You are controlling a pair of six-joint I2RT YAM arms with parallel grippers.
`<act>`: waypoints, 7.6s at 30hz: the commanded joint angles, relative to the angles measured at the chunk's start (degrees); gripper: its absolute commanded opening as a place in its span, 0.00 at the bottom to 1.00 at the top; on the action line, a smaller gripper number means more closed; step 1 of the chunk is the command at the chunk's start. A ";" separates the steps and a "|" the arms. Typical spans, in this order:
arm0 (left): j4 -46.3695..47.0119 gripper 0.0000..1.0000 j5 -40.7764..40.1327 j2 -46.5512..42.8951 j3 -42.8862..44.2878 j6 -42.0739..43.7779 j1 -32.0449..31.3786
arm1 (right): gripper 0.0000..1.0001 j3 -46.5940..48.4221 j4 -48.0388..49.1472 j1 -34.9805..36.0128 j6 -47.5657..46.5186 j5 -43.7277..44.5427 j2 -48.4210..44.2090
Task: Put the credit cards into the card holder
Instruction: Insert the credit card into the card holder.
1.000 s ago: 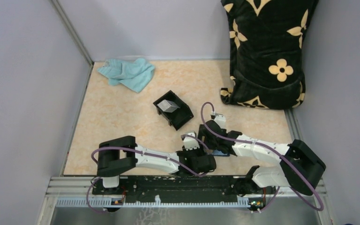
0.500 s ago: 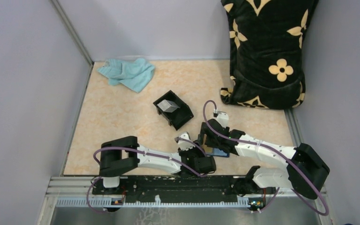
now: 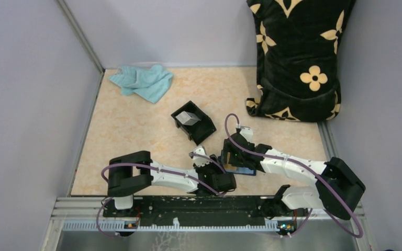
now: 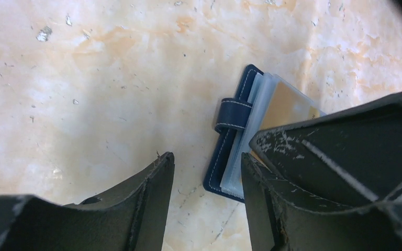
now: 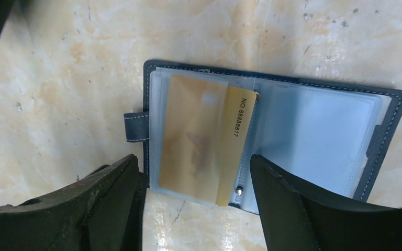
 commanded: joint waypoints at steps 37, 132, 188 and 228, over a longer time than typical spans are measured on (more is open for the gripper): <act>-2.07 0.59 4.78 3.36 -5.62 0.33 0.98 | 0.39 4.49 3.85 0.63 -3.32 -2.83 7.65; 37.58 0.44 14.21 -8.68 -22.71 35.55 14.11 | 0.00 -1.01 15.48 -8.41 -7.79 -5.97 7.04; 43.30 0.32 21.97 -3.54 -22.39 33.32 14.16 | 0.00 0.13 11.41 -4.44 -9.56 -6.06 0.57; 29.90 0.48 13.97 -15.75 -23.47 31.89 13.20 | 0.00 -0.15 8.35 -2.78 -9.53 -2.63 -0.71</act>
